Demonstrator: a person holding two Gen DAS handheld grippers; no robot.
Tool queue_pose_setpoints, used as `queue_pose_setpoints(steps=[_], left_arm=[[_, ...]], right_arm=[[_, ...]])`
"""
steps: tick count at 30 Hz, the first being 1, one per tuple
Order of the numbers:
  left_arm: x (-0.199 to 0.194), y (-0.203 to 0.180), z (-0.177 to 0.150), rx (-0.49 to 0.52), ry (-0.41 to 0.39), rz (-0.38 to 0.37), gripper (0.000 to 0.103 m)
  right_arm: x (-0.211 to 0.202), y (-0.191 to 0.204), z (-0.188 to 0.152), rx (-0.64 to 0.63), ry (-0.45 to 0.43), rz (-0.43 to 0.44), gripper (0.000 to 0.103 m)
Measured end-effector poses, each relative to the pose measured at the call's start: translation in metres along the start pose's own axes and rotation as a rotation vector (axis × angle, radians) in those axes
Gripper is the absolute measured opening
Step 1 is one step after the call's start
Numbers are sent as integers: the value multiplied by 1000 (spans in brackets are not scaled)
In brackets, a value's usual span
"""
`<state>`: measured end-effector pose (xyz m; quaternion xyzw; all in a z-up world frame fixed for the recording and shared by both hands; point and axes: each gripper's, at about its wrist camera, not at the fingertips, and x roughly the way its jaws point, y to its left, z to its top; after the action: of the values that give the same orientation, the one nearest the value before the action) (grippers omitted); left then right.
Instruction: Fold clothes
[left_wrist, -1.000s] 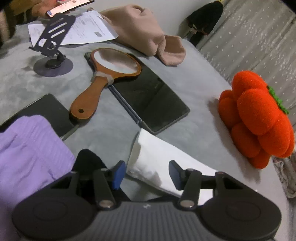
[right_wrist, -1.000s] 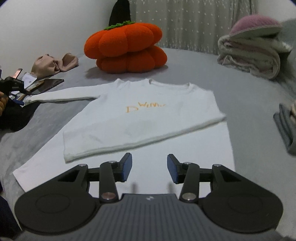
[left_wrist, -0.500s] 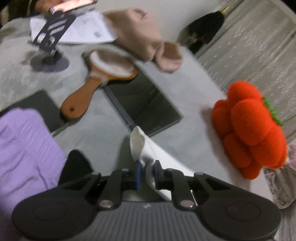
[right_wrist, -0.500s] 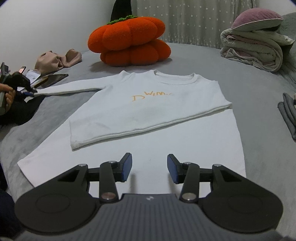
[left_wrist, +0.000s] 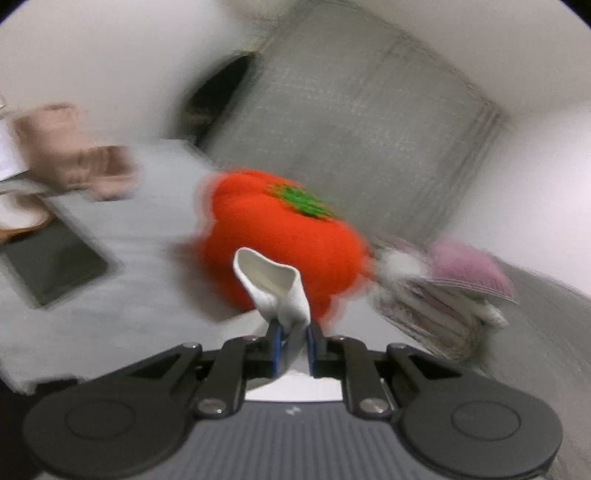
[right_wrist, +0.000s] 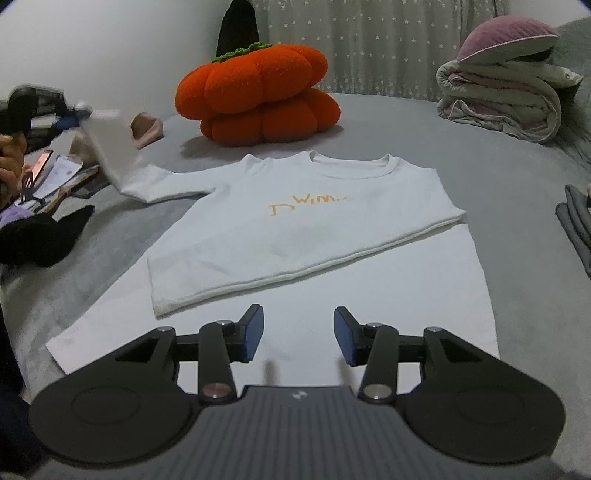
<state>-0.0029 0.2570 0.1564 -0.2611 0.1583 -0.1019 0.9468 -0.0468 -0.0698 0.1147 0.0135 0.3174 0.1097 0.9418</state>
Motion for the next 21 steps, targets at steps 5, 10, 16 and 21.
queue_pose_setpoints(steps=[5,10,16,21], left_arm=[[13,-98,-69,225,192,-241,15],[22,-115,-109,277,377,-334,50],[13,-85,-98,232,378,-328,56],[24,-33,-83,131,374,-155,57]], right_arm=[[0,-7,0,48,-3,-10,47],[-3,-22,-1,96,-2,-33,47],[-4,-38,-3,159,8,-48,49],[-4,-45,-7,231,26,-20,52]])
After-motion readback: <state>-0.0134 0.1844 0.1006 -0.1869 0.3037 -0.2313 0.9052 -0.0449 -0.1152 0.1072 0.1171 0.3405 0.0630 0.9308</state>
